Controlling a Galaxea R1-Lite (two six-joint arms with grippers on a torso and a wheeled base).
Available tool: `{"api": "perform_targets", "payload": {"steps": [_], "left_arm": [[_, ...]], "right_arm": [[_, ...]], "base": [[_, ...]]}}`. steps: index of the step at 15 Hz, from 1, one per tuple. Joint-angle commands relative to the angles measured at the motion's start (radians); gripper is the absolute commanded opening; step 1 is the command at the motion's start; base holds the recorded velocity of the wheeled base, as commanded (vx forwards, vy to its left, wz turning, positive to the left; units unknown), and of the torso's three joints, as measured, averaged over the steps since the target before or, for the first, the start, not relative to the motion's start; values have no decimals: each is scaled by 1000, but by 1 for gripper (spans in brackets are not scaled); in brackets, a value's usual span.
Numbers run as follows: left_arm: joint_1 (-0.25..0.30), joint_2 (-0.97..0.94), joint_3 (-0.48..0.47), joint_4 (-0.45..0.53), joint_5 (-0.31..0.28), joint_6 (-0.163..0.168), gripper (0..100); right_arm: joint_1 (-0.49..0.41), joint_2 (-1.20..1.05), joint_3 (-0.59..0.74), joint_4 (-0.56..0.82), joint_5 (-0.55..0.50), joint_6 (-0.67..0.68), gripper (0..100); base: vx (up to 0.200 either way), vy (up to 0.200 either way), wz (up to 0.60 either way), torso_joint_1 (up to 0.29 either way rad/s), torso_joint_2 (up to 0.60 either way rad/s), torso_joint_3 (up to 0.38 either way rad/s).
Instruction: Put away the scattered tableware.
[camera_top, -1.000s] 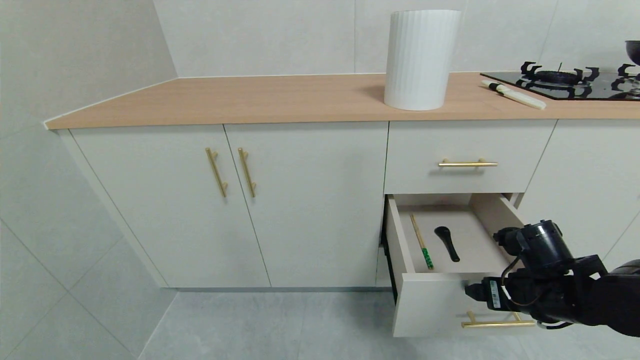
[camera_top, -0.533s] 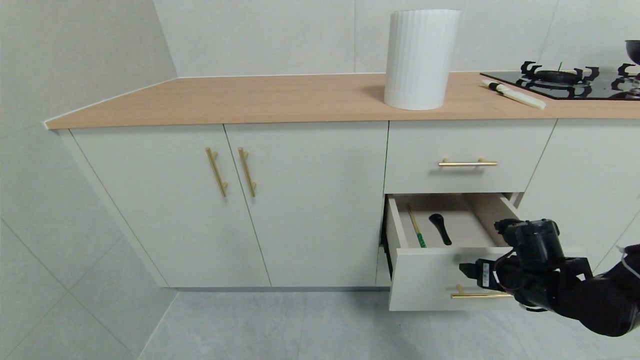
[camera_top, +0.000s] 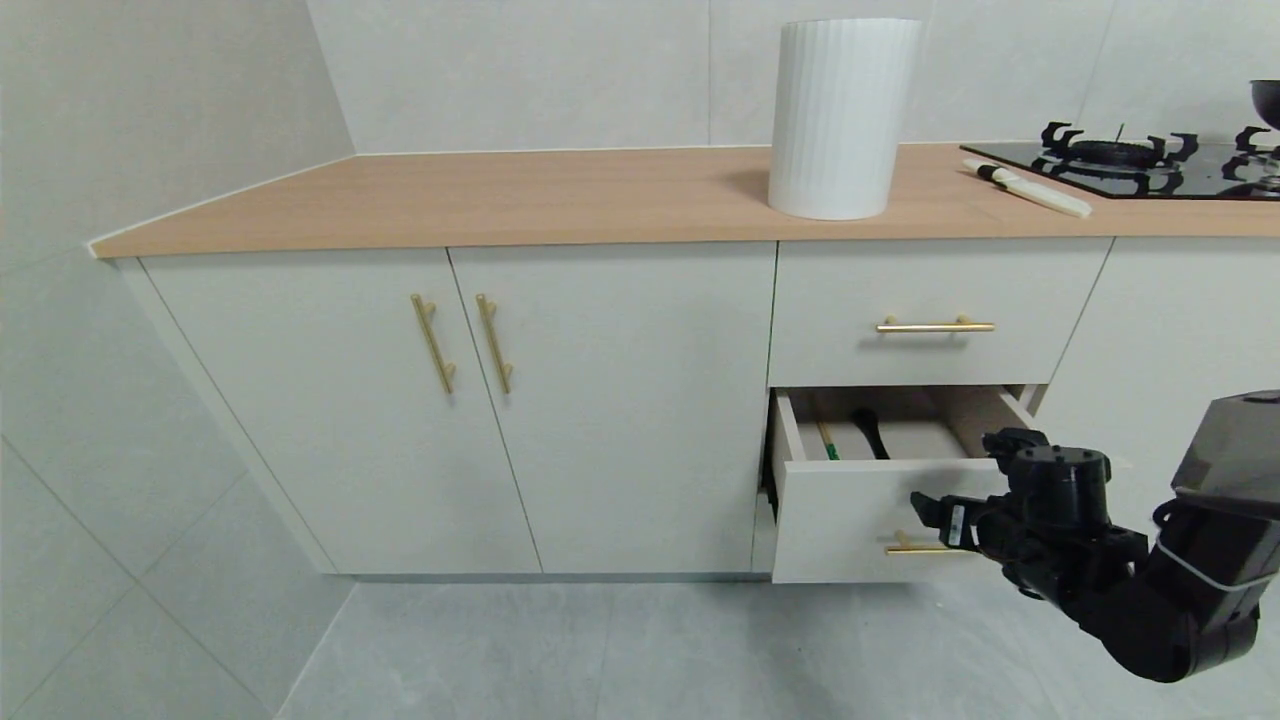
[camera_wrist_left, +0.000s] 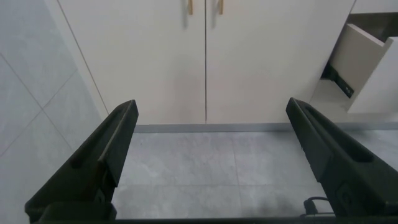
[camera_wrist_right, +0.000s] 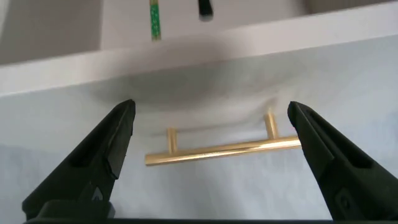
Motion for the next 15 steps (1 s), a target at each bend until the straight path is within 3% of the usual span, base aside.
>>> {"api": "perform_targets", "payload": {"steps": [1,8,15], "left_arm": [[0,0,0,0,0,0,100],[0,0,0,0,0,0,100],[0,0,0,0,0,0,100]], "right_arm": [[-1,82,-8,-55,1,-32,100],[-1,156,-152,-75,10,-53,100],[-9,242,-378,-46,13,-53,100]], "base": [[0,0,0,0,0,0],[0,0,0,0,0,0],[0,0,0,0,0,0]]}}
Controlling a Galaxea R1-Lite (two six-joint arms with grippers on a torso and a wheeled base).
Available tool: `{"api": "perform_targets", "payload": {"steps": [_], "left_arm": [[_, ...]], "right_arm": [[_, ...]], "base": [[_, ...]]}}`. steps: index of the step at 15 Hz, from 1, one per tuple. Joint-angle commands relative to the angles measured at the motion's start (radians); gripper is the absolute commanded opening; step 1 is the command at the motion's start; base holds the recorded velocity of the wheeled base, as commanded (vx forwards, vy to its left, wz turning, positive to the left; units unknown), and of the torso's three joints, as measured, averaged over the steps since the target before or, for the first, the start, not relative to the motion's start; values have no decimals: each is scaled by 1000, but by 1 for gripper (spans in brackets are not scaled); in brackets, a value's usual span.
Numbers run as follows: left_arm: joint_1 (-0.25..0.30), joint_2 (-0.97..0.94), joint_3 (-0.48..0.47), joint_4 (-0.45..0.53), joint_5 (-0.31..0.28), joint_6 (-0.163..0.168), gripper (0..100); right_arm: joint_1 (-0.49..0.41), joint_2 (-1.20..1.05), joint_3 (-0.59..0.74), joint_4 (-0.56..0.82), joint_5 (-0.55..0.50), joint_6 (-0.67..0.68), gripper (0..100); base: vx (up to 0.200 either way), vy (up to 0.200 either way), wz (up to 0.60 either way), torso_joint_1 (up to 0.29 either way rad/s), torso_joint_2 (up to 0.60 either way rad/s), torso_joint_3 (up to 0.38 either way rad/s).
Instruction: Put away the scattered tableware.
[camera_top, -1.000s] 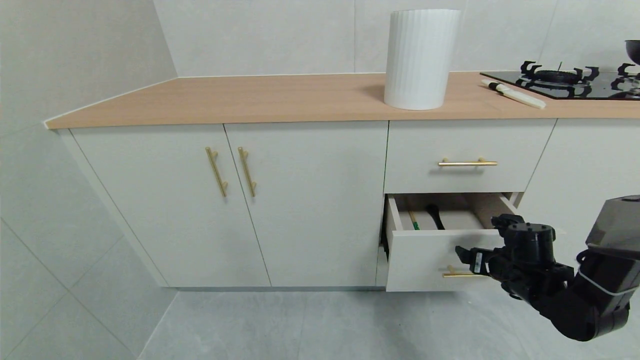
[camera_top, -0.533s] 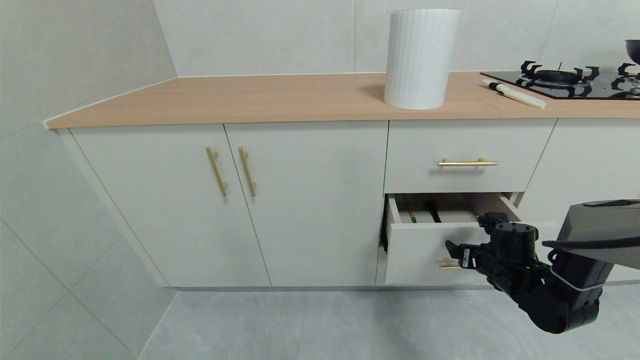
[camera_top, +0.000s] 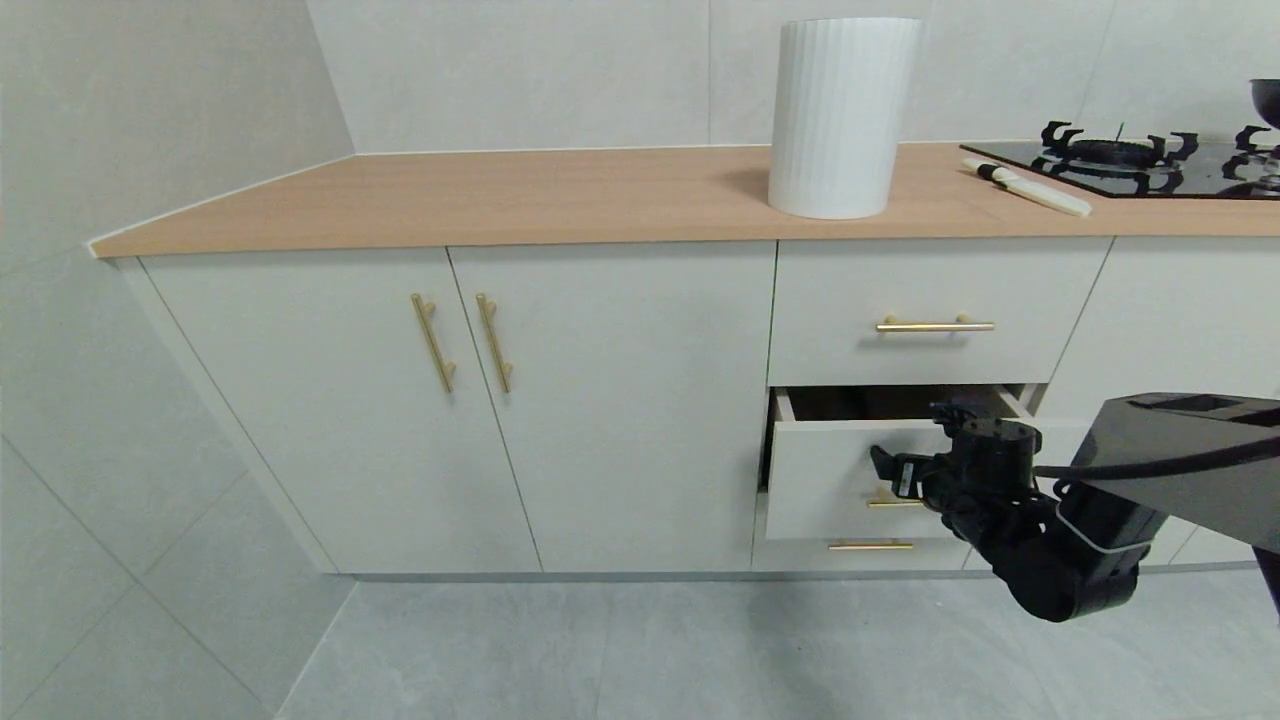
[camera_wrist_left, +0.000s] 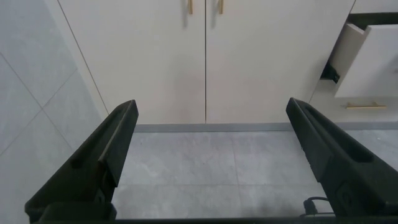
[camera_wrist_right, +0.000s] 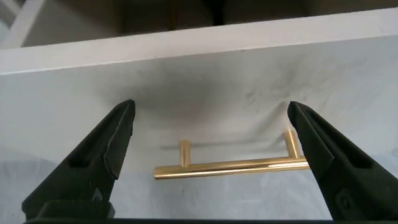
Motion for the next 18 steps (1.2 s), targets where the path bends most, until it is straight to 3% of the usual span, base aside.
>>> {"api": "perform_targets", "payload": {"steps": [1,5,18], "left_arm": [[0,0,0,0,0,0,100],[0,0,0,0,0,0,100],[0,0,0,0,0,0,100]], "right_arm": [[-5,31,-52,15,1,-1,100],[-28,88,-172,34,1,0,100],[-85,191,-341,31,-4,19,100]], "base": [[0,0,0,0,0,0],[0,0,0,0,0,0],[0,0,0,0,0,0]]}}
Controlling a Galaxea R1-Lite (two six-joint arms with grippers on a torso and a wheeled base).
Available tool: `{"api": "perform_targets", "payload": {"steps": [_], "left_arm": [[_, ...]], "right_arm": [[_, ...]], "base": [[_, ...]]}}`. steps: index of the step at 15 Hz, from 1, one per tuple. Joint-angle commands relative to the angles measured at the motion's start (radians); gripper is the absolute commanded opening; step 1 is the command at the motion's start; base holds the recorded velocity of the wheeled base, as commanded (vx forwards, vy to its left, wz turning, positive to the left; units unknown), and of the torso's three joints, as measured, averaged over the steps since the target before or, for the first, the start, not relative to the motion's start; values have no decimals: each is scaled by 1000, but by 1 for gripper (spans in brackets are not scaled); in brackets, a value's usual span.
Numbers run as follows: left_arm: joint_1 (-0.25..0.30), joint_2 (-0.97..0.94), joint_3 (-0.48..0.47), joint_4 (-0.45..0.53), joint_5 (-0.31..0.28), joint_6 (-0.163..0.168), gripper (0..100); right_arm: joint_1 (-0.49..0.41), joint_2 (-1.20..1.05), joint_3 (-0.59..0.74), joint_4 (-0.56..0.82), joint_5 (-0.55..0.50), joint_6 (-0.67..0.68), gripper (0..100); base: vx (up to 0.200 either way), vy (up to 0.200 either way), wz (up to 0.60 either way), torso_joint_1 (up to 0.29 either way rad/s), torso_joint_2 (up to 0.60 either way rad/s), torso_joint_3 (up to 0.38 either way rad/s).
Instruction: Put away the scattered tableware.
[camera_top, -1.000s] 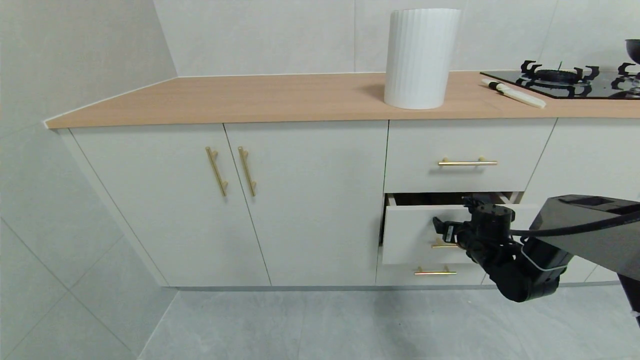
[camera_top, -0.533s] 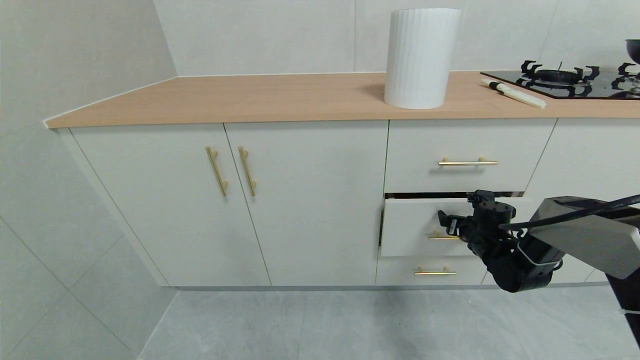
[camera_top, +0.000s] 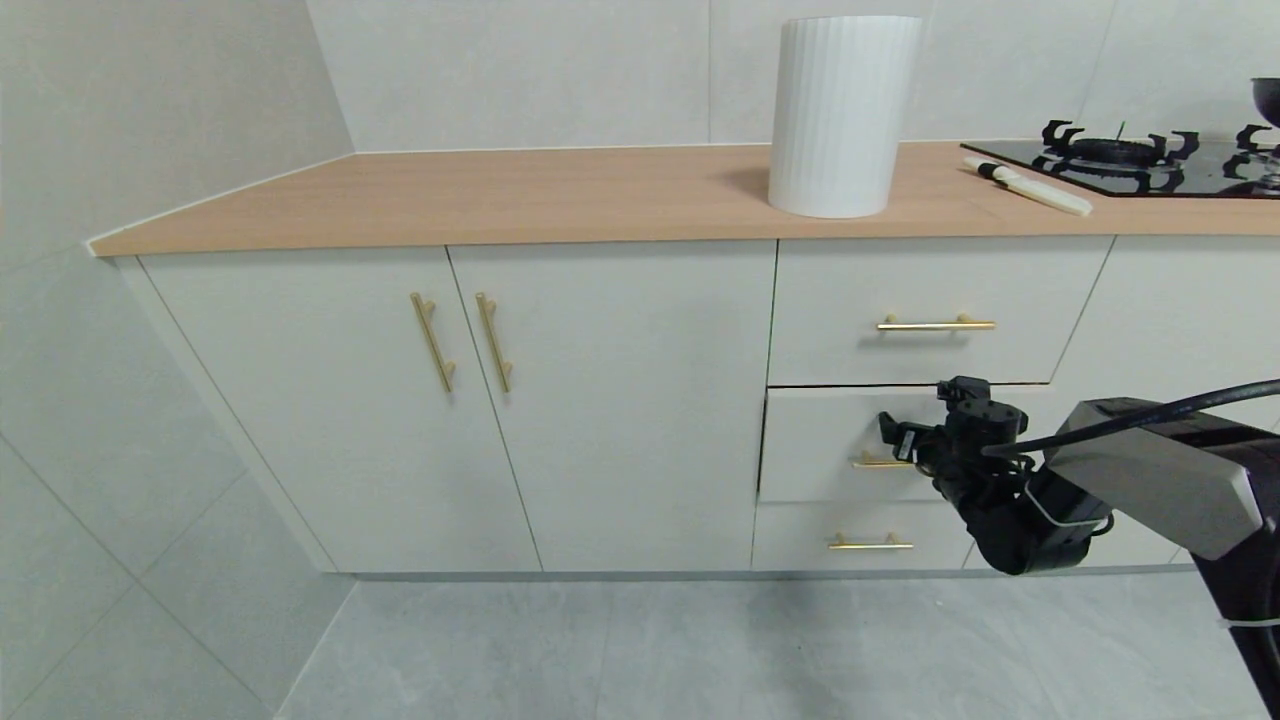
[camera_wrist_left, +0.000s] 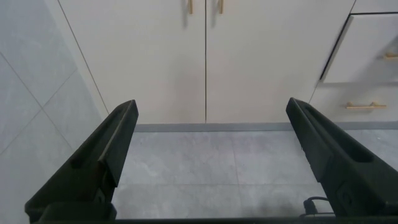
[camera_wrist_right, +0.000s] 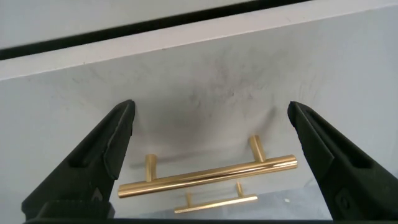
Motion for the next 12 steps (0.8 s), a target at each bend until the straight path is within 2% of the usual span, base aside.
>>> {"api": "perform_targets", "payload": {"steps": [1,12], "left_arm": [[0,2,0,0,0,0,100],[0,0,0,0,0,0,100]], "right_arm": [[0,13,-25,1,0,11,100],[-9,56,-123,3,-5,19,100]], "base": [[0,0,0,0,0,0],[0,0,0,0,0,0]]}}
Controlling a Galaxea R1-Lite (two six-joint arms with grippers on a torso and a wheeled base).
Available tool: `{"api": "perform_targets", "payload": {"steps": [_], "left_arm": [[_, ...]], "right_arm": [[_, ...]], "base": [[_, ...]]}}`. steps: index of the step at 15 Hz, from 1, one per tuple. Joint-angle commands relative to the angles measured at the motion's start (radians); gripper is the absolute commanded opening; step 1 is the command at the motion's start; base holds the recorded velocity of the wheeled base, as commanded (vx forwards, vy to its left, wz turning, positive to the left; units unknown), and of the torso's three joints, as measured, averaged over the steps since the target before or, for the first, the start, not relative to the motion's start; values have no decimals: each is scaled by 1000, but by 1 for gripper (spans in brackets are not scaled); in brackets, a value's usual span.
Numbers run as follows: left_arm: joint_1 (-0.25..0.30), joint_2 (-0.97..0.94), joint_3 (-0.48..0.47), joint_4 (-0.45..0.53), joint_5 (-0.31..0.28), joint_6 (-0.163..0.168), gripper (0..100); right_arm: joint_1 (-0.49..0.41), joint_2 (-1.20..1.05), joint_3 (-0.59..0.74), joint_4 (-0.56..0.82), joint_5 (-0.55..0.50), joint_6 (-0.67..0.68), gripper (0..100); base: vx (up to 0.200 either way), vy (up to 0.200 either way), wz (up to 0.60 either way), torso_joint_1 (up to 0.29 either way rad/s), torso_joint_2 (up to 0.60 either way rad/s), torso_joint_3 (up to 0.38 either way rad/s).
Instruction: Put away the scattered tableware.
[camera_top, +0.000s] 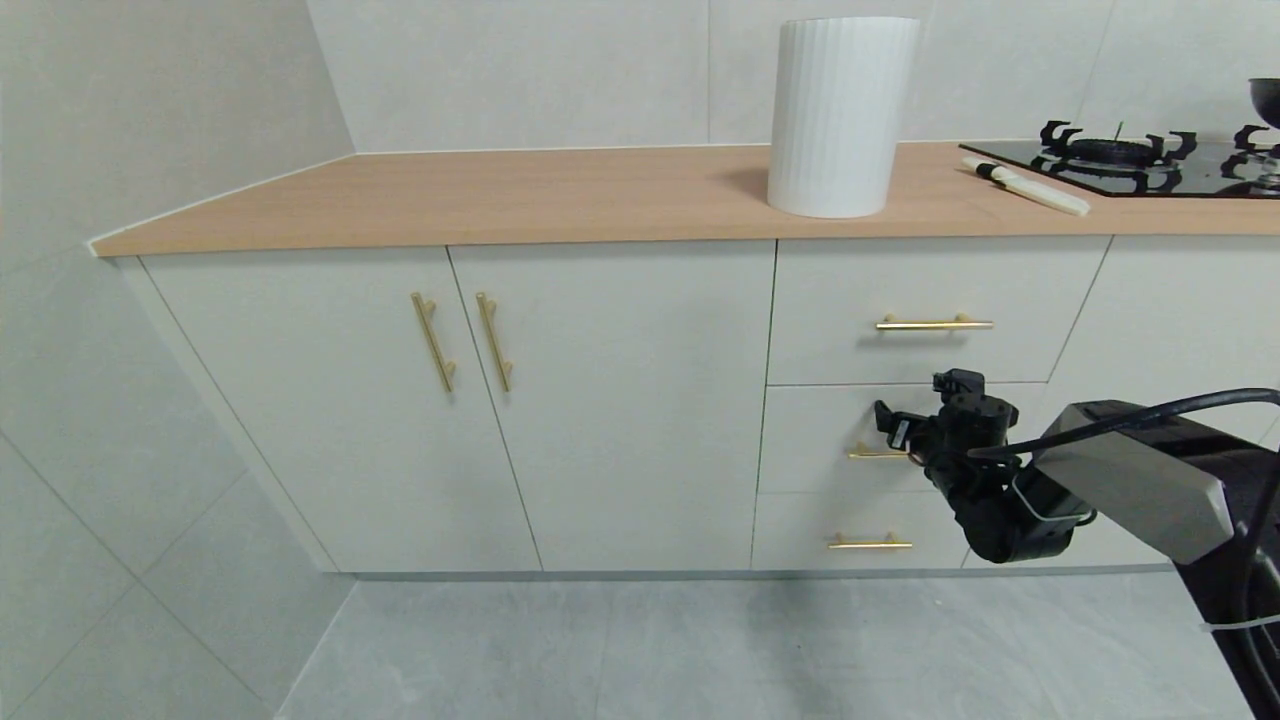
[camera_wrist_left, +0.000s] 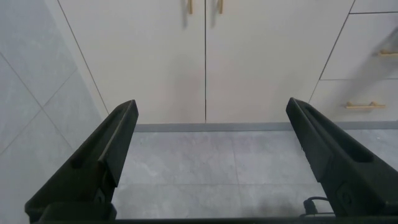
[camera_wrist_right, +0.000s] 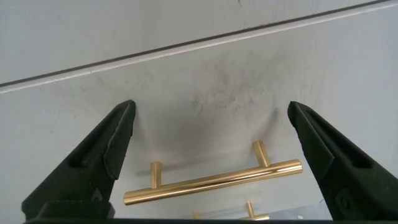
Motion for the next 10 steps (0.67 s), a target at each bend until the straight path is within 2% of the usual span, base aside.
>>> {"api": "perform_targets", "payload": {"steps": [1,6,9,10], "left_arm": [[0,0,0,0,0,0,100],[0,0,0,0,0,0,100],[0,0,0,0,0,0,100],[0,0,0,0,0,0,100]], "right_arm": [[-1,2,-4,-3,-2,0,100],[1,-5,3,-3,-5,1,100],[2,-125,191,-8,11,3,100],[6,-191,290,-8,70,3,100]], "base": [[0,0,0,0,0,0],[0,0,0,0,0,0],[0,0,0,0,0,0],[0,0,0,0,0,0]]}}
